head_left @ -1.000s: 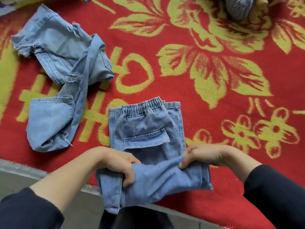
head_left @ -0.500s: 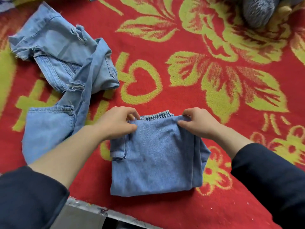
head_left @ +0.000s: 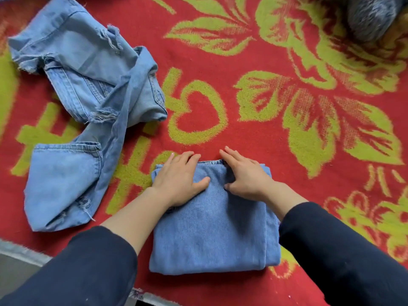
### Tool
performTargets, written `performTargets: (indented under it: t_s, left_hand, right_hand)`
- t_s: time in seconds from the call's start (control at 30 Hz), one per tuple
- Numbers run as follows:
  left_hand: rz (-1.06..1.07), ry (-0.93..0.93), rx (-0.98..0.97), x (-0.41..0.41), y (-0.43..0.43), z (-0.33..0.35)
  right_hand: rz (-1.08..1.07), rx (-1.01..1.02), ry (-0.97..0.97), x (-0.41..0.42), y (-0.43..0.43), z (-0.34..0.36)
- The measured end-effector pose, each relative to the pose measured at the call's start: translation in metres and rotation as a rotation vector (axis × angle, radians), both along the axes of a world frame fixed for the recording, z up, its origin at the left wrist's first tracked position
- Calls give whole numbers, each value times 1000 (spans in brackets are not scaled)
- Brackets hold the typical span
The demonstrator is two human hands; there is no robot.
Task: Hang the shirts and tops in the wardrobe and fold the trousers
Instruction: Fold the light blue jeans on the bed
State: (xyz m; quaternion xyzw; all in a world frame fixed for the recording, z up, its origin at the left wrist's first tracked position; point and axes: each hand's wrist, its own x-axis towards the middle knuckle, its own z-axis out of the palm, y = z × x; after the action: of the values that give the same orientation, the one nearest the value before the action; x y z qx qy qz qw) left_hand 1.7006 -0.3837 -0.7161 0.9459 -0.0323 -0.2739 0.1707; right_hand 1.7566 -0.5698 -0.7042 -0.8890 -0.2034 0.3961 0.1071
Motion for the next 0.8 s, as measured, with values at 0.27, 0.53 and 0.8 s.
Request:
performTargets:
  t_s: [0.27, 0.53, 0.8]
  left_hand:
    - [5, 242, 93, 15, 1, 15]
    - [-92, -17, 84, -66, 0, 50]
    - [102, -162, -74, -155, 28, 90]
  right_hand:
    - [-2, -205, 168, 27, 30, 15]
    - [224, -126, 4, -29, 14, 44]
    - [470, 92, -212, -91, 43, 106]
